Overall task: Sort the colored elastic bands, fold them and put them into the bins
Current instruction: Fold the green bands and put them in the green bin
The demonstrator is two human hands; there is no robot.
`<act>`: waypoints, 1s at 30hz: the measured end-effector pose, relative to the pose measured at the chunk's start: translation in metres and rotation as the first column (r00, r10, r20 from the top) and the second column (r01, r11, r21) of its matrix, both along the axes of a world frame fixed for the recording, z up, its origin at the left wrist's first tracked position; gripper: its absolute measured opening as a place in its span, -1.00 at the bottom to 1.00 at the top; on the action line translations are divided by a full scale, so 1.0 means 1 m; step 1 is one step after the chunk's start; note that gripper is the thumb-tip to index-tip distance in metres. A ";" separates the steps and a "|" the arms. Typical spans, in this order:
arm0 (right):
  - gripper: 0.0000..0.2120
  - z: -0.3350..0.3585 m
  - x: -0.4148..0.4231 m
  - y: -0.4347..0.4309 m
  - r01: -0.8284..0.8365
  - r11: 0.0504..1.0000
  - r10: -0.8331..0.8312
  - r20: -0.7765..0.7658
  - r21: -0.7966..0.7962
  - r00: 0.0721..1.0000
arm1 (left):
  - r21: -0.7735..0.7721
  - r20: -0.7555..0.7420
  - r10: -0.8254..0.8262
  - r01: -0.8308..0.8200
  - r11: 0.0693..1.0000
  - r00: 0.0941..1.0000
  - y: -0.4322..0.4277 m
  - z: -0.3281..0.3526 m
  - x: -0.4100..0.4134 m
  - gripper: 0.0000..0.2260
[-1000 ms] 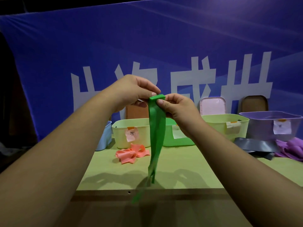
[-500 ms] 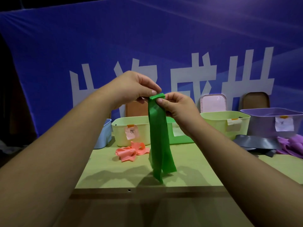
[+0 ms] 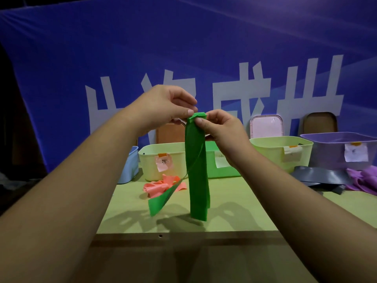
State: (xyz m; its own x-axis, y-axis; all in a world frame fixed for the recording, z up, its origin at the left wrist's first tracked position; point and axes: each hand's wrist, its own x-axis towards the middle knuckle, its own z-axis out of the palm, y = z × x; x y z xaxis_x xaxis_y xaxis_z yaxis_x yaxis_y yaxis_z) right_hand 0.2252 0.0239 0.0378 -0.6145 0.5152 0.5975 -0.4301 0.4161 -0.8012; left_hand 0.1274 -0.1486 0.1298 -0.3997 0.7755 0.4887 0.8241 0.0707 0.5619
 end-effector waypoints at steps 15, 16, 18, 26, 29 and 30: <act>-0.82 0.003 -0.005 0.009 0.003 0.997 -0.009 -0.081 -0.079 0.997 | -0.057 0.386 -0.037 0.064 0.996 0.922 0.023 -0.098 -0.017 -0.76; -0.81 0.003 -0.006 0.009 0.013 0.997 -0.020 -0.087 -0.082 0.996 | -0.043 0.413 -0.044 0.068 0.997 0.910 0.028 -0.105 -0.016 -0.76; -0.81 0.002 -0.008 0.011 0.047 0.996 -0.054 -0.093 -0.078 0.994 | -0.007 0.465 -0.076 0.090 0.996 0.882 0.036 -0.118 -0.013 -0.79; -0.79 -0.003 -0.014 0.025 0.171 0.983 -0.176 -0.071 -0.066 0.982 | 0.095 0.625 -0.194 0.172 0.980 0.757 0.057 -0.153 0.003 -0.75; -0.77 -0.008 -0.016 0.032 0.190 0.980 -0.193 -0.050 -0.066 0.980 | 0.187 0.737 -0.276 0.207 0.960 0.617 0.062 -0.161 0.005 -0.72; -0.77 -0.009 -0.016 0.036 0.192 0.979 -0.195 -0.043 -0.072 0.980 | 0.214 0.768 -0.299 0.214 0.953 0.566 0.063 -0.164 0.006 -0.70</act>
